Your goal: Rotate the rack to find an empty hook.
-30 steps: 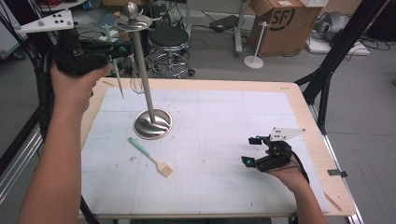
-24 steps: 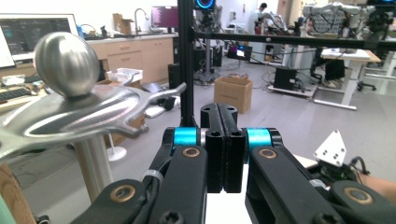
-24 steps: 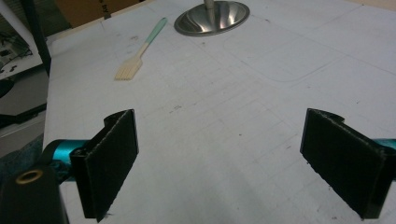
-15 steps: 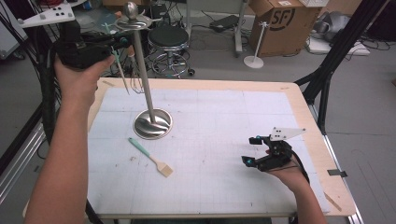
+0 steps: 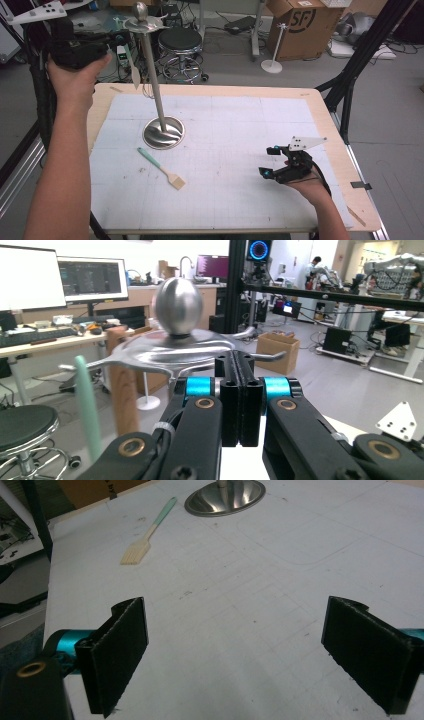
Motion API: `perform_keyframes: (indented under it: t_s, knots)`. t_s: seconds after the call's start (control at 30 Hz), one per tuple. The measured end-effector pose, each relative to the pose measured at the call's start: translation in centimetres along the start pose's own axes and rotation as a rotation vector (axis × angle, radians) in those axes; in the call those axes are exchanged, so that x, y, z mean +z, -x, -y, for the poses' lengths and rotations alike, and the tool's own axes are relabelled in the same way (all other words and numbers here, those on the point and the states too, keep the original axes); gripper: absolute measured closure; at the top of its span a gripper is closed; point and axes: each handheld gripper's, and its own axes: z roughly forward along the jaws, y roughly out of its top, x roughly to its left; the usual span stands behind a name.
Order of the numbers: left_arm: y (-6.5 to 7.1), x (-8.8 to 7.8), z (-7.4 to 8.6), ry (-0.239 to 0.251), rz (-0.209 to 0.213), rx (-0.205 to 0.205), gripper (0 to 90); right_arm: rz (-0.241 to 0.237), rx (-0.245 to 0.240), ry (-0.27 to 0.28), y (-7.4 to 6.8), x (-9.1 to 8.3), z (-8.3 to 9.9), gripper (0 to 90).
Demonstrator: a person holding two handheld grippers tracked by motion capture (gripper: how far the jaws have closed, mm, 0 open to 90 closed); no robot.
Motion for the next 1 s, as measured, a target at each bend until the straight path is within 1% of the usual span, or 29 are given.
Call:
perform_keyframes:
  t_s: [0.03,0.07,0.17,0.27,0.47,0.63,0.8,0.9,0.93,1.0]
  knots:
    - [-0.1,0.0,0.0,0.003,-0.002,-0.005,89.8,0.000,0.000,0.001,0.0,0.0,0.0,11.2]
    - [-0.2,-0.1,0.1,0.007,0.004,-0.010,89.8,0.000,0.002,0.001,0.0,0.0,0.0,11.2]
    - [-0.4,-0.2,0.1,0.005,0.000,-0.010,89.8,0.000,0.001,0.006,0.1,0.0,0.0,11.2]
    - [-0.5,-0.2,0.0,0.002,-0.004,-0.013,89.8,-0.001,-0.002,-0.004,0.0,0.0,0.0,11.2]
    - [-0.9,-0.2,0.1,-0.006,-0.026,-0.017,89.8,0.000,0.003,0.005,0.0,-0.1,0.0,11.2]
    - [-1.0,-0.5,0.3,-0.003,-0.025,-0.021,89.8,-0.004,0.004,0.000,0.0,0.0,0.1,11.2]
    - [-0.9,-0.8,0.9,-0.002,-0.012,-0.026,89.7,-0.003,0.003,0.001,0.0,0.0,0.0,11.2]
    - [-0.8,-0.8,1.3,-0.008,0.003,-0.025,89.7,-0.002,-0.007,0.008,0.0,0.0,0.0,11.2]
    - [-0.7,-0.9,1.5,-0.005,0.008,-0.023,89.6,-0.002,-0.003,0.006,-0.1,-0.1,0.0,11.2]
    - [-0.6,-1.1,1.8,0.000,0.029,-0.025,87.4,0.000,-0.008,0.005,-0.1,-0.1,0.0,11.2]
